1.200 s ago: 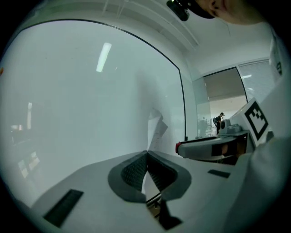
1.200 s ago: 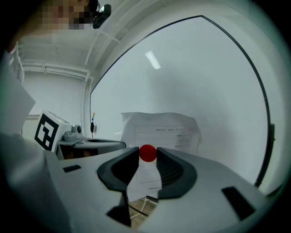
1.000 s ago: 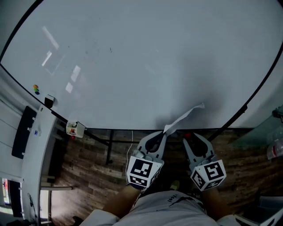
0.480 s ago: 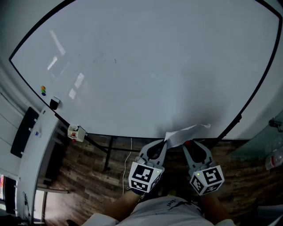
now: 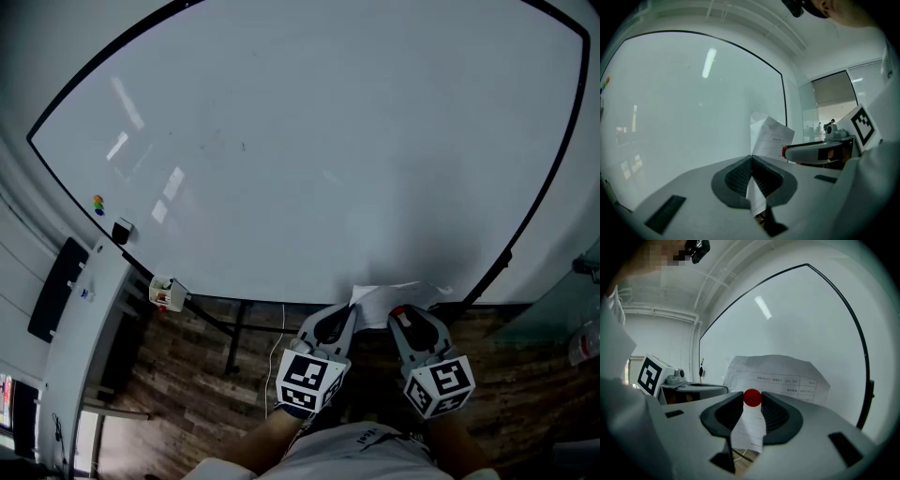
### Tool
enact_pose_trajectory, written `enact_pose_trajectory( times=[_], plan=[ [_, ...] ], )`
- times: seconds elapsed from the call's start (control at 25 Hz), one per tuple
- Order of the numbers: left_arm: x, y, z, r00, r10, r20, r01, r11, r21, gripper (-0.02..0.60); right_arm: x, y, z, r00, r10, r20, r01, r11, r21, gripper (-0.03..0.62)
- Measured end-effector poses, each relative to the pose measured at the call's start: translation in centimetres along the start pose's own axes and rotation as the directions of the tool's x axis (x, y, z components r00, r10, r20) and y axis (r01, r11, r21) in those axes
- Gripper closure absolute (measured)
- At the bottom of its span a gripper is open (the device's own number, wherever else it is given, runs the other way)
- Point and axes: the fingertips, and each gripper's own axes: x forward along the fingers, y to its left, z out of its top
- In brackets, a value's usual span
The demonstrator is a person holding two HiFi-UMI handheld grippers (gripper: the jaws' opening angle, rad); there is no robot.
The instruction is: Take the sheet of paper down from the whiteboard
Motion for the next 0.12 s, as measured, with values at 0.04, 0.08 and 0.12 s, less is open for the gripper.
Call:
enact_pose_trajectory(
  times=[0.04, 0.08, 0.12],
  plan=[
    [-0.02, -0.03, 0.05, 1.0, 0.001, 0.0, -0.001, 1.0, 0.0, 0.569, -0.04, -0.02, 0.04, 1.0, 0.0, 0.0, 0.0, 1.0, 0.0, 0.467],
    [-0.04, -0.06, 0.13, 1.0, 0.003, 0.001, -0.003, 1.0, 0.0, 0.569, -0.09, -0.04, 0.09, 1.0, 0.0, 0.0, 0.0, 1.0, -0.001, 0.467],
    [-0.07, -0.08, 0.21, 1.0, 0.004, 0.002, -0.004, 1.0, 0.001, 0.569, -0.13, -0.07, 0.15, 1.0, 0.0, 0.001, 0.0, 1.0, -0.002, 0.467]
  ],
)
